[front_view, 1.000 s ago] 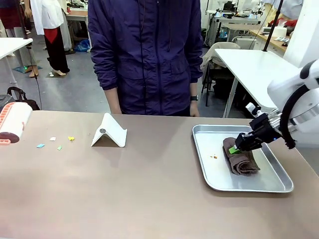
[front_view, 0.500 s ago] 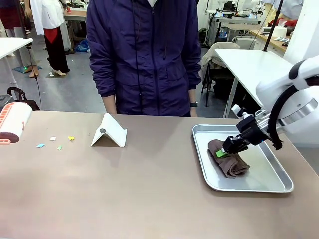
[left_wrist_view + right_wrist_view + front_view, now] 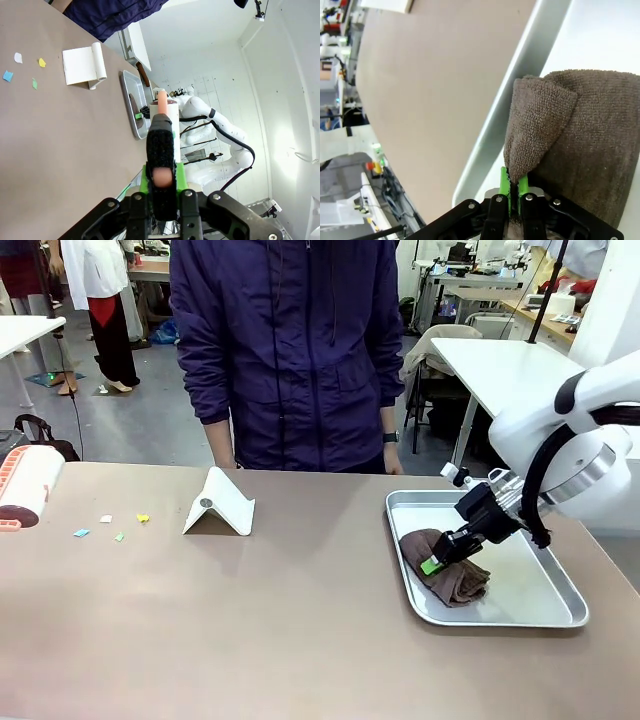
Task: Clean the surface of the table.
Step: If a person points to the right, clean the right side of the table with your right hand, and if they point to the left, clean the left side with your left hand.
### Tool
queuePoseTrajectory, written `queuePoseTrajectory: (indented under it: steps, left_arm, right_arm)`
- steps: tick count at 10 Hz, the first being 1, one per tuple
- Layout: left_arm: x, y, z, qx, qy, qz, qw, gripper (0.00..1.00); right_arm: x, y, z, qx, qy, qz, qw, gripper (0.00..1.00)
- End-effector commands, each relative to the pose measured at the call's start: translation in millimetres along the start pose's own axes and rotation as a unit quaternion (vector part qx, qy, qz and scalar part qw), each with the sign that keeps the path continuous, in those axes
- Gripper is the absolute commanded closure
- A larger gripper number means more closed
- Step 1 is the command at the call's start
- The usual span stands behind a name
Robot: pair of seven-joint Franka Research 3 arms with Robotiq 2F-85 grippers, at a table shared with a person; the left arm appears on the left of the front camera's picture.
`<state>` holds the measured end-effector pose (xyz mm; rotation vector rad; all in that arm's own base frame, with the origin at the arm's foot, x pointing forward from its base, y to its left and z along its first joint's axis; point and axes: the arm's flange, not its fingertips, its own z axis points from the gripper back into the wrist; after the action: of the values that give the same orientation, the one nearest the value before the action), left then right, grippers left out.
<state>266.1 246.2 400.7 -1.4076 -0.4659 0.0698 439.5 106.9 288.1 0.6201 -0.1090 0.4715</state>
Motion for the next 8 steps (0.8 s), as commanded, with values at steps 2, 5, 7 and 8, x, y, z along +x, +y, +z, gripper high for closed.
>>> queuePoseTrajectory:
  steps: [2,5,7,8]
  left_arm:
    - [-3,-4,1,-0.006,0.005,-0.005,1.0,1.0]
    - [-3,-4,1,-0.006,0.005,-0.005,1.0,1.0]
    - [-3,-4,1,-0.006,0.005,-0.005,1.0,1.0]
    - [-3,-4,1,-0.006,0.005,-0.005,1.0,1.0]
  right_arm:
    - [-2,-10,4,-0.03,-0.014,0.0,0.999,0.94]
    - [-1,-27,13,-0.087,-0.065,-0.045,0.993,0.94]
    - [0,-45,23,-0.098,-0.091,-0.085,0.987,0.94]
    - [-1,-55,29,-0.104,-0.1,-0.108,0.984,0.94]
